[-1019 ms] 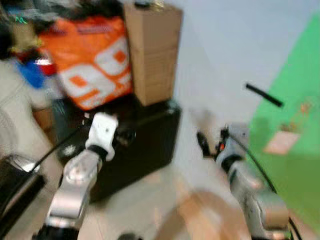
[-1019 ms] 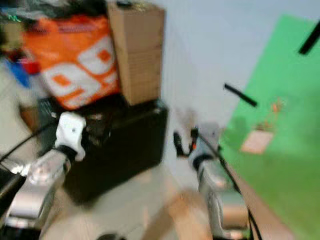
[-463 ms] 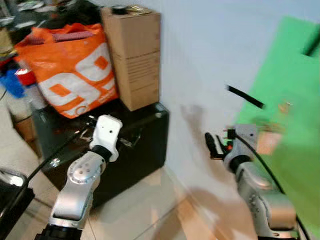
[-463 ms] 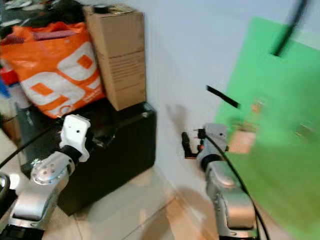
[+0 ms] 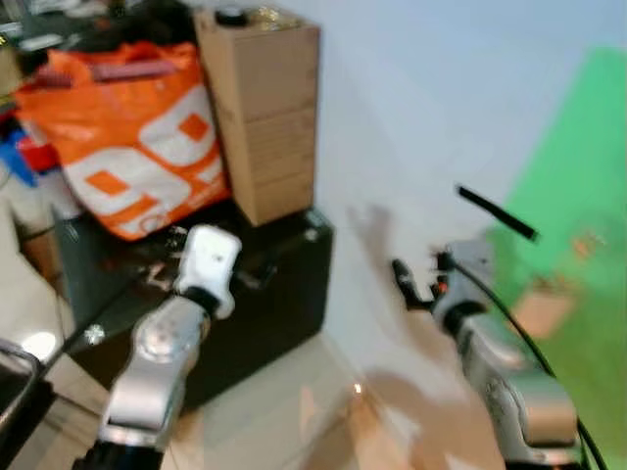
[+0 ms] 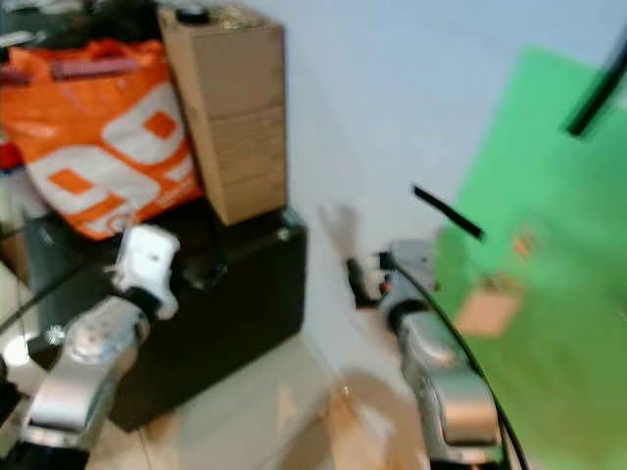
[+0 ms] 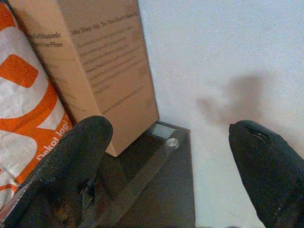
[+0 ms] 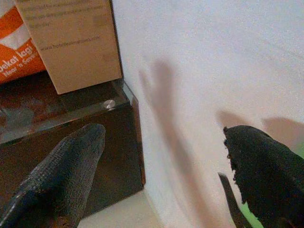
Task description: Hang keys on a hook
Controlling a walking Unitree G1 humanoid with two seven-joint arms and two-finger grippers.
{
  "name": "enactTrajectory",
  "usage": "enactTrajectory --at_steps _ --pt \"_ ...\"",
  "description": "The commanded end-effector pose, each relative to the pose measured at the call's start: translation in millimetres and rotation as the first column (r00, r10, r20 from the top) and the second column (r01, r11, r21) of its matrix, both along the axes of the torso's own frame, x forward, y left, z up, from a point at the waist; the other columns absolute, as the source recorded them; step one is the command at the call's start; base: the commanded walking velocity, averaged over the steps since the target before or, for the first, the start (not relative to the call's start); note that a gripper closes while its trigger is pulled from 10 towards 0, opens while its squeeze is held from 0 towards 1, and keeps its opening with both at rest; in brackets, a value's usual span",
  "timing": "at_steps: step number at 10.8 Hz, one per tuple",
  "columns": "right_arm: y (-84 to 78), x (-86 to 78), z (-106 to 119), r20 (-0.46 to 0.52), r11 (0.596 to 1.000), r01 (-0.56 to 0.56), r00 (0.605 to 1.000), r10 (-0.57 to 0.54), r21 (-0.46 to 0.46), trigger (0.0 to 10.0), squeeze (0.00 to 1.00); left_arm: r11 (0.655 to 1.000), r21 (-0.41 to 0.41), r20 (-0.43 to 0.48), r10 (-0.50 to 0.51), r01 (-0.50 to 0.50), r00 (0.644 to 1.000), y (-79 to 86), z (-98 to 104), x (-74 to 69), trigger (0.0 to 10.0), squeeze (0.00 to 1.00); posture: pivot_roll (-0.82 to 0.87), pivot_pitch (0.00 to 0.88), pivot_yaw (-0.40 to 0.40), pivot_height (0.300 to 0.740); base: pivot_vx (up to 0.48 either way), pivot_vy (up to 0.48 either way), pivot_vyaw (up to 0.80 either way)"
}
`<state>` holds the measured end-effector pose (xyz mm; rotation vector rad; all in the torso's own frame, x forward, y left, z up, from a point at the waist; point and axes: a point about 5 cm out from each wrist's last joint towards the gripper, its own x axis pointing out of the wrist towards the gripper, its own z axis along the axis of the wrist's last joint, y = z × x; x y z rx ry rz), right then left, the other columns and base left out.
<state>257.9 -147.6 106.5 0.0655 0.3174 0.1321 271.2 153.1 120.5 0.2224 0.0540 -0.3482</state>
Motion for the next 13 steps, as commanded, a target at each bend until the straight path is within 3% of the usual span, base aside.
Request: enactTrajectory --at_steps 1,2,13 --pt "10.8 1.4 4.1 0.022 0.999 -0.038 0.999 0.038 0.016 10.0 1.00 0.999 0.017 0.005 0.034 -0.034 0.999 10.8 2.5 0.8 10.0 0.03 0.01 0.000 -0.022 0.740 0.371 0.000 0.00" --pt "11.1 1.4 3.9 0.021 0.999 -0.039 0.999 0.039 0.017 10.0 1.00 0.999 0.017 0.005 0.036 -0.036 0.999 11.0 2.5 0.8 10.0 0.03 0.01 0.000 -0.022 0.740 0.368 0.000 0.00" --pt "18.2 -6.2 -3.0 -0.004 0.980 -0.199 0.980 0.200 0.011 10.0 1.00 0.999 0.019 0.007 0.047 -0.047 0.999 13.4 2.8 -2.2 10.0 0.03 0.02 0.000 -0.032 0.740 0.369 0.000 0.80"
